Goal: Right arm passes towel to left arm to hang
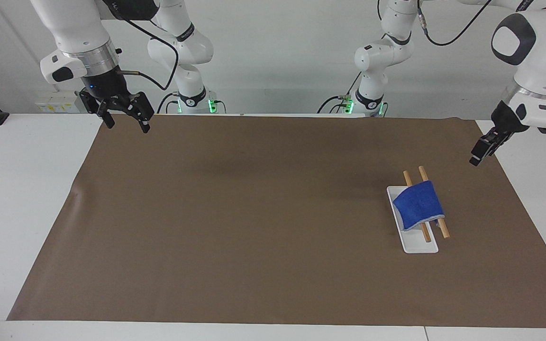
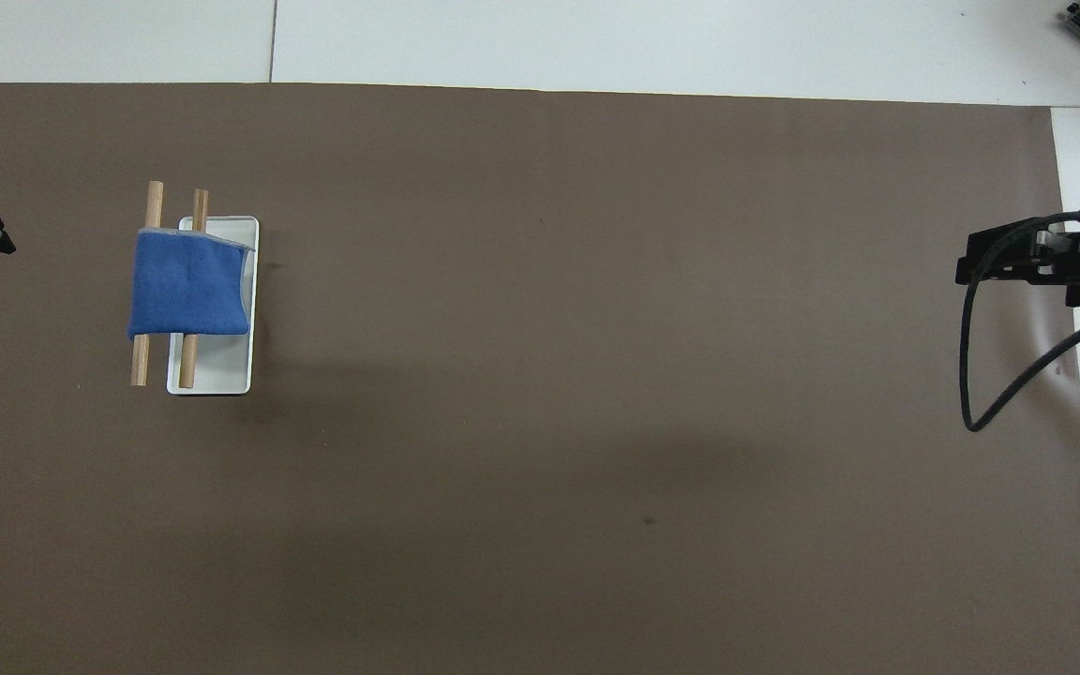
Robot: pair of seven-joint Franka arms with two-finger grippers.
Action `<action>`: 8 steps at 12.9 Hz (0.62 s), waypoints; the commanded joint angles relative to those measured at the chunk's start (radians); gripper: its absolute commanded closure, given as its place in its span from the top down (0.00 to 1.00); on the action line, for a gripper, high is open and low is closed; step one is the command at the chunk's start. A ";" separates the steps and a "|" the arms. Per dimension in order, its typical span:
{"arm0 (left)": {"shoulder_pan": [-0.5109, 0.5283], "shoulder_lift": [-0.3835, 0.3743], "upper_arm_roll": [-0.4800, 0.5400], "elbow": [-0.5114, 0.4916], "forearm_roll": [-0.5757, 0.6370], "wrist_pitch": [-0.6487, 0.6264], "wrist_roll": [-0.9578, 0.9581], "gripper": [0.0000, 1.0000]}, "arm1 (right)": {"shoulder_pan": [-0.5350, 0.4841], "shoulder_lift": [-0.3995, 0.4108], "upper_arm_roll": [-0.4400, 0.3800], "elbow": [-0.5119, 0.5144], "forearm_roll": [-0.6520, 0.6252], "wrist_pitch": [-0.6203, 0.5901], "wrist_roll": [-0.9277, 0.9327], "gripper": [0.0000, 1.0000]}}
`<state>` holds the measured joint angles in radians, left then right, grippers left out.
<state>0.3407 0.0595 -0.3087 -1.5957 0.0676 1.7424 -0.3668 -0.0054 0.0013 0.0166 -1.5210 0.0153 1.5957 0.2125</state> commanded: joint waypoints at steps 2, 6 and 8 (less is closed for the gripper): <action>-0.026 -0.004 0.008 0.013 0.050 -0.053 0.257 0.65 | -0.004 -0.029 -0.004 -0.031 0.005 -0.007 -0.022 1.00; -0.092 -0.013 0.008 0.008 0.050 -0.082 0.328 0.65 | -0.002 -0.029 -0.001 -0.028 0.005 -0.007 -0.022 1.00; -0.138 -0.017 0.008 0.008 0.049 -0.096 0.328 0.65 | -0.002 -0.023 -0.001 -0.019 0.008 -0.003 -0.025 1.00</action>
<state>0.2504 0.0544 -0.3115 -1.5950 0.0950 1.6814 -0.0534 -0.0052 -0.0043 0.0167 -1.5249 0.0153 1.5954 0.2125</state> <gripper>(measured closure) 0.352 0.000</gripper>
